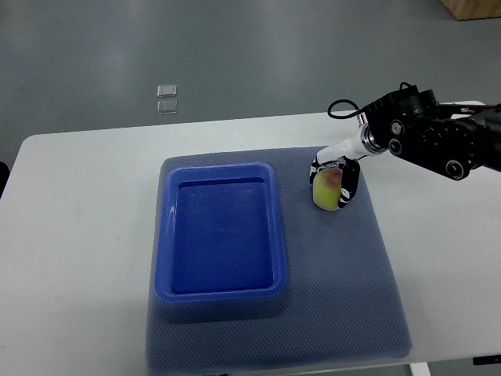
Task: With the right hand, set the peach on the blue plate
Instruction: 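Lift the peach with the right hand and carry it over the blue tray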
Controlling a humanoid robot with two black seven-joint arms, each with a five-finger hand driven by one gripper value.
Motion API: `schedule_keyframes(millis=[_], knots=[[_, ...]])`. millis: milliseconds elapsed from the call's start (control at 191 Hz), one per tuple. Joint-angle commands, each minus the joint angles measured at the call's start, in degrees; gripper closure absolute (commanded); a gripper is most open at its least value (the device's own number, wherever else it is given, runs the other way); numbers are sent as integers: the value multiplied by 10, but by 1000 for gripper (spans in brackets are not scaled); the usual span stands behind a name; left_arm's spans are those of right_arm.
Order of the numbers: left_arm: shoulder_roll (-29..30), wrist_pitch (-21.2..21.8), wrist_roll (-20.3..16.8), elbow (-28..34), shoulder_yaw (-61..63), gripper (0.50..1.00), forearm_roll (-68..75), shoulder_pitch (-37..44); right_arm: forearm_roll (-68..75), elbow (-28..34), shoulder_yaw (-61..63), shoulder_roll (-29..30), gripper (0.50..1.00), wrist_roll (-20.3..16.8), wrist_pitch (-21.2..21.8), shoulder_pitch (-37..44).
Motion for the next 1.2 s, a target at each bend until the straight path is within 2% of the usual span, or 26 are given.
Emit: schedule_keyframes(millis=[0, 136, 346, 356, 451, 456, 524, 576, 582, 650, 954, 969, 1043, 1048, 1195], knots=[[0, 0, 0, 0, 0, 500, 0, 0, -2, -5, 1, -1, 912, 0, -5, -2], [0, 0, 0, 0, 0, 500, 0, 0, -1, -10, 10, -4, 914, 1, -18, 6], [0, 0, 0, 0, 0, 500, 0, 0, 8, -4, 23, 2, 912, 7, -24, 60], [0, 0, 0, -1, 0, 500, 1, 0, 8, -4, 28, 25, 908, 8, -25, 78], [0, 0, 0, -1, 0, 500, 1, 0, 8, -4, 28, 44, 906, 13, -25, 86], [0, 0, 0, -1, 0, 500, 1, 0, 8, -4, 28, 64, 904, 20, -27, 96], [0, 0, 0, -1, -1, 500, 1, 0, 8, -4, 28, 97, 904, 27, -34, 106], [0, 0, 0, -1, -1, 500, 1, 0, 8, -4, 28, 97, 904, 27, -34, 106], [0, 0, 0, 0, -1, 500, 0, 0, 8, -6, 28, 126, 899, 33, -45, 107], [0, 0, 0, 0, -1, 500, 0, 1, 8, -13, 28, 167, 893, 47, -61, 107], [0, 0, 0, 0, -1, 500, 0, 2, 6, -55, 21, 168, 891, 53, -80, 92], [0, 0, 0, 0, -1, 500, 0, 2, 1, -56, 19, 168, 875, 52, -86, 80], [0, 0, 0, 0, -1, 500, 0, 2, 1, -56, 19, 168, 873, 53, -87, 77], [0, 0, 0, 0, -1, 500, 0, 2, 1, -57, 18, 168, 861, 52, -88, 67], [0, 0, 0, -1, -1, 500, 1, 2, 1, -57, 19, 168, 852, 52, -93, 55]])
